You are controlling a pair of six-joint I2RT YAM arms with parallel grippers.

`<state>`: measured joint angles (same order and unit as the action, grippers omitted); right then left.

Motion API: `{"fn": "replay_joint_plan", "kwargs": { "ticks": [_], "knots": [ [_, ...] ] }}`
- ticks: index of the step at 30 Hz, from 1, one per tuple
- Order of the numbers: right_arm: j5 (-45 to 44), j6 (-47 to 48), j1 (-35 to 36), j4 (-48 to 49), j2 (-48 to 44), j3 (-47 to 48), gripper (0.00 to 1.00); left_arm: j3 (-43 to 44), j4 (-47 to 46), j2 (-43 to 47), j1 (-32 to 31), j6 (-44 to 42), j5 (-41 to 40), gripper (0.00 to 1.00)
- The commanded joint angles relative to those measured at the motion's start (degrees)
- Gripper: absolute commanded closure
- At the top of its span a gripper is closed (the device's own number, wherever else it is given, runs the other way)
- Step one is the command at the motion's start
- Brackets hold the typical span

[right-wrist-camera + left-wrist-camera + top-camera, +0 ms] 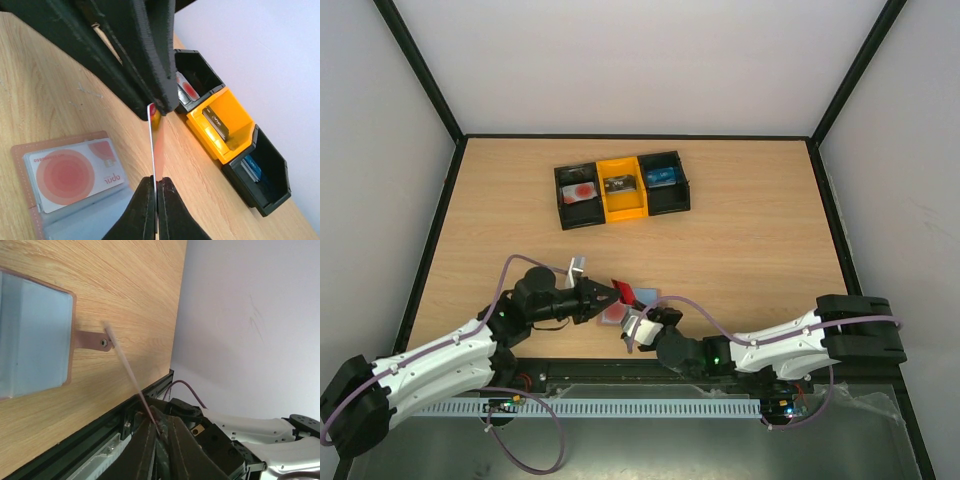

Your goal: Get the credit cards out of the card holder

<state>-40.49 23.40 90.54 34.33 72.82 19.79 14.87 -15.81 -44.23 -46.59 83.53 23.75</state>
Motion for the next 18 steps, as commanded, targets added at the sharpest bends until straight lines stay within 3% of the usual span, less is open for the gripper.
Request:
{"fn": "replay_joint_plan", "kwargs": {
  "ticks": [1, 3, 9, 18],
  "knots": [
    [-4.2, 0.4, 0.8, 2.3, 0.0, 1.0, 0.98, -0.9, -1.3, 1.2, 0.2, 0.4, 1.2, 0.88],
    [-4.5, -0.6, 0.9, 2.0, -0.6, 0.6, 0.98, -0.9, -1.2, 1.9, 0.2, -0.1, 0.7, 0.79],
    [-4.1, -9.0, 0.9, -3.8, -3.5, 0.5, 0.98, 0.9, 3.3, 4.6, 0.3, -4.9, -2.3, 0.31],
    [-2.0, -35.3, 0.9, -17.8, -10.3, 3.5, 0.98, 6.3, 12.1, 9.4, 0.4, -17.0, -6.8, 0.00]
  ]
}}
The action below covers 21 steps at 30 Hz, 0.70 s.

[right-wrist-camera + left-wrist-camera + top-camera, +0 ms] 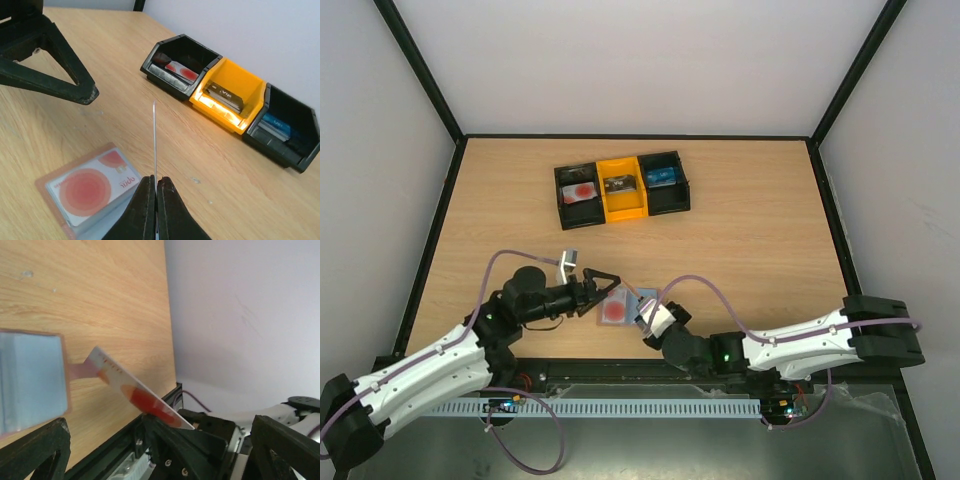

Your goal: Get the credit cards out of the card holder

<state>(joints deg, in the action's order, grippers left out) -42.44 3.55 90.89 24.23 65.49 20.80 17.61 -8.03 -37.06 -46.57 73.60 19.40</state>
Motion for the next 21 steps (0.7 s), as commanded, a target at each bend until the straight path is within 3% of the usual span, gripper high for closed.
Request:
{"fn": "replay_joint_plan", "kwargs": {
  "ticks": [1, 5, 9, 17, 21],
  "knots": [
    [-0.1, -20.4, 0.5, -9.2, -3.7, 2.9, 0.98, 4.0, 5.2, 2.6, 0.4, -8.1, -3.0, 0.00],
    [1.8, -34.4, 0.5, -15.8, -6.3, 5.4, 0.98, 5.7, 8.0, 3.1, 0.3, -12.4, -4.0, 0.00],
    [6.0, -43.4, 0.5, -15.0, -10.0, 5.2, 0.98, 6.5, 9.2, 3.2, 0.3, -15.8, -4.1, 0.01],
    [10.1, -55.6, 0.5, -6.5, -21.8, -0.5, 0.98, 1.7, -0.2, 3.8, 0.3, -15.7, 3.5, 0.08],
    [12.5, -58.8, 0.5, -2.4, -25.3, -3.1, 0.98, -2.3, -11.2, 4.0, 0.2, -11.7, 8.6, 0.12]
  ]
}}
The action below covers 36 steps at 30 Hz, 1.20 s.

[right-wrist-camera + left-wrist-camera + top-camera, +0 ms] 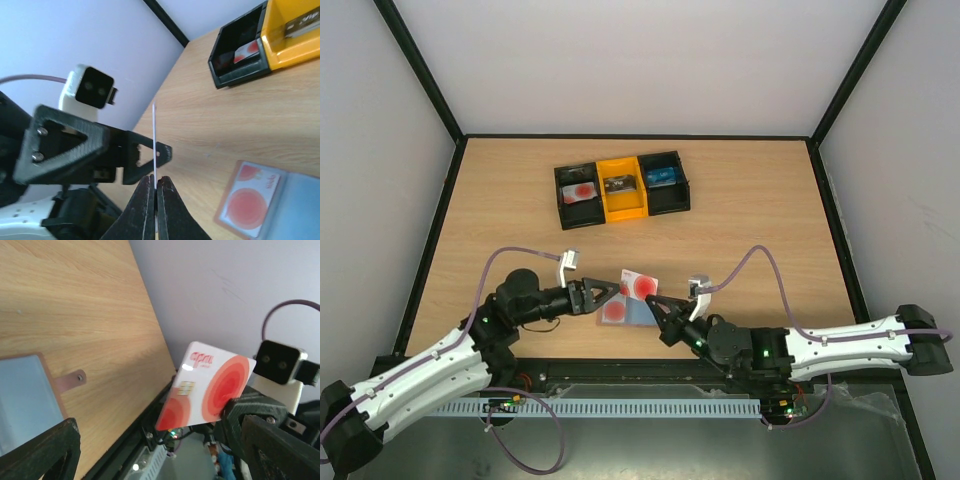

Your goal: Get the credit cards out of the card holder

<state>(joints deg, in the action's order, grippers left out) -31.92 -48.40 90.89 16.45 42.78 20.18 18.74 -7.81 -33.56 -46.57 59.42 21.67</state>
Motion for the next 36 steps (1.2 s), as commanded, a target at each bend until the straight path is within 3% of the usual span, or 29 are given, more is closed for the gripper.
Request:
{"fn": "replay_joint_plan", "kwargs": {
  "ticks": [1, 12, 19, 23, 27, 30, 32, 36],
  "knots": [
    [2.2, -7.5, 0.6, 6.1, -3.2, -3.0, 0.98, -4.4, -14.1, 0.4, 0.2, 3.6, 7.1, 0.13],
    [4.8, -11.5, 0.5, 13.6, -4.1, -6.0, 0.98, -7.2, -26.0, -3.5, 0.1, 7.8, 9.2, 0.42],
    [4.1, -11.8, 0.5, 14.6, -3.7, -6.5, 0.98, -7.6, -27.9, -4.3, -0.3, 9.0, 9.5, 0.70],
    [3.9, -12.2, 0.6, 14.4, -3.5, -6.7, 0.98, -7.7, -27.3, -3.6, -0.3, 9.0, 9.1, 0.95],
    [2.9, -12.3, 0.5, 13.8, -2.9, -6.4, 0.97, -7.9, -26.9, -3.2, -0.3, 8.9, 8.9, 0.97],
    [1.9, -11.7, 0.5, 11.6, -2.5, -5.1, 0.92, -8.1, -26.3, -3.0, -0.4, 8.8, 8.5, 0.97],
    [1.2, -10.2, 0.5, 9.6, -2.2, -4.4, 0.83, -8.1, -25.5, -2.6, -0.3, 8.5, 8.2, 0.97],
    [-2.5, -6.6, 0.5, 3.2, -1.4, -3.4, 0.53, -7.9, -20.8, -1.8, -0.3, 6.4, 5.4, 0.97]
  ]
}}
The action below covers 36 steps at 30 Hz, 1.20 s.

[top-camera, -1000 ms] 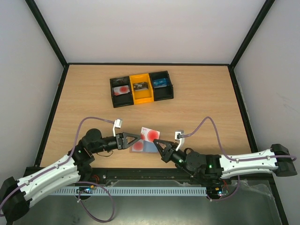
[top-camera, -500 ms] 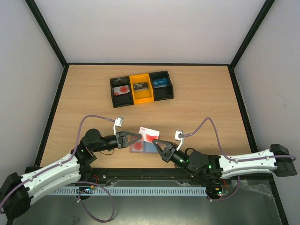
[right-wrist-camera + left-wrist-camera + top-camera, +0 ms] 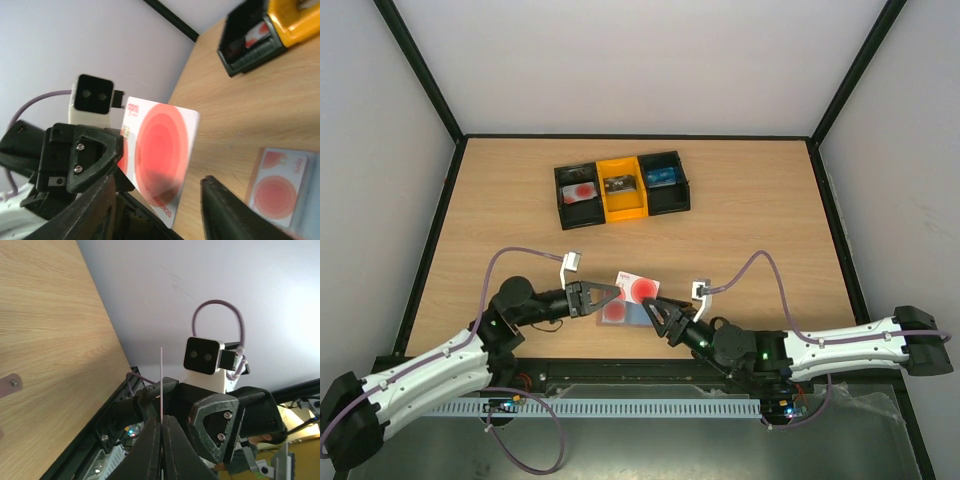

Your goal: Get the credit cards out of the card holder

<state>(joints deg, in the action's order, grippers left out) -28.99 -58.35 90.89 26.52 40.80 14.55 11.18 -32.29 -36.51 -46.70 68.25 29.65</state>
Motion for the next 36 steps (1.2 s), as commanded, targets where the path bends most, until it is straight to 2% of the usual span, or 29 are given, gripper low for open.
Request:
{"fn": "replay_joint_plan", "kwargs": {
  "ticks": [1, 7, 9, 15, 22, 27, 36],
  "knots": [
    [-6.4, 3.4, 0.6, -8.8, 0.5, 2.3, 0.46, -0.4, 4.8, 1.5, -0.2, -2.8, -3.3, 0.97],
    [-7.9, 3.9, 0.5, -14.6, -2.0, 1.4, 0.16, 1.6, 14.9, 3.8, 0.1, -6.5, -11.3, 0.97],
    [-7.9, 4.1, 0.5, -14.8, -2.9, 0.9, 0.01, 2.6, 18.2, 3.8, 0.7, -7.6, -13.6, 0.97],
    [-7.0, 4.6, 0.5, -15.6, -3.7, 0.3, 0.02, 5.8, 24.4, 0.7, 6.4, -11.1, -17.4, 0.97],
    [-5.3, 4.4, 0.6, -15.5, -2.2, 0.1, 0.02, 8.7, 24.3, -9.4, 20.7, -16.2, -13.0, 0.97],
    [-5.3, 4.3, 0.5, -15.0, -2.1, 0.1, 0.02, 14.5, 23.4, -18.0, 30.9, -19.7, -11.3, 0.97],
    [-5.6, 6.6, 0.5, -15.6, -1.6, 1.7, 0.02, 25.8, 19.7, -34.5, 38.0, -23.2, -12.0, 0.97]
  ]
}}
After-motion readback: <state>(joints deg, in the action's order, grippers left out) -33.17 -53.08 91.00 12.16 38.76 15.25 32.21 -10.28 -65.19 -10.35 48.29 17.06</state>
